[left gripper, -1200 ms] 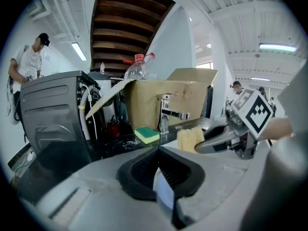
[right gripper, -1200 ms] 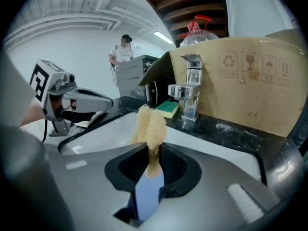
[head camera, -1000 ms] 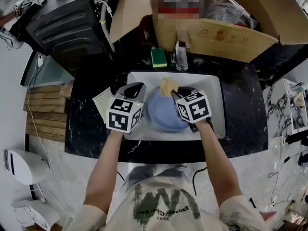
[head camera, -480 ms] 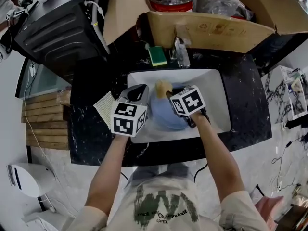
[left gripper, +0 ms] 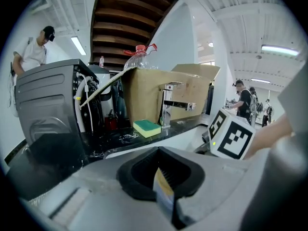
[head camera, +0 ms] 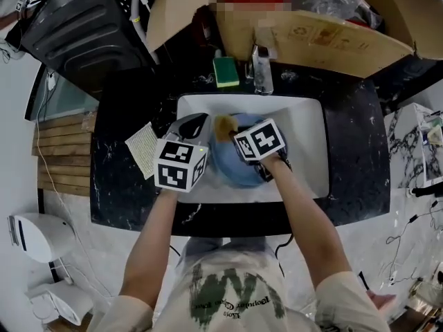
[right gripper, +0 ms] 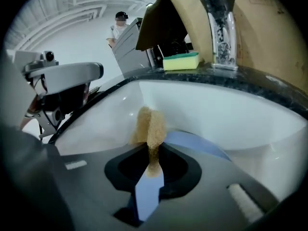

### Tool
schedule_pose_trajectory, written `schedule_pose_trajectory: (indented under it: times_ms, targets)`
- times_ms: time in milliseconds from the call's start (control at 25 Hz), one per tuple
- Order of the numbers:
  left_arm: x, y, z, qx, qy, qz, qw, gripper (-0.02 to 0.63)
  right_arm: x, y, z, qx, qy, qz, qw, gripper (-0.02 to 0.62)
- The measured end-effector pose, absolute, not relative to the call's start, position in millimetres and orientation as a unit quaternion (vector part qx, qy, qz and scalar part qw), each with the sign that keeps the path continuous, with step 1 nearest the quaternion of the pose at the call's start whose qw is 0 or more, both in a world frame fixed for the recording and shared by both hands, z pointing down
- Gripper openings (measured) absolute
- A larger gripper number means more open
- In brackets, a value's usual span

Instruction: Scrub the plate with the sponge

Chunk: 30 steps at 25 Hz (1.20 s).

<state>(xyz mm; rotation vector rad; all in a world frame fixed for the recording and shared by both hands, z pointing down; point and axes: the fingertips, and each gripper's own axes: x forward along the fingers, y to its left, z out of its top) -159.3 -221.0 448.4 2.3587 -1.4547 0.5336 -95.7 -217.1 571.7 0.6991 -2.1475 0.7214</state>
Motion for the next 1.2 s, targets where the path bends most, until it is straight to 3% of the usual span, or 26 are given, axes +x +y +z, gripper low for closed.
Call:
schedule_pose_trajectory:
  times_ms: [1200]
  targets:
    - [-161.3,-219.5,463.9,0.81,-0.523,0.2,0.173,0.003,-103.7,-223.4,615.0,0.289,-0.79,0.347,0.415,0.063]
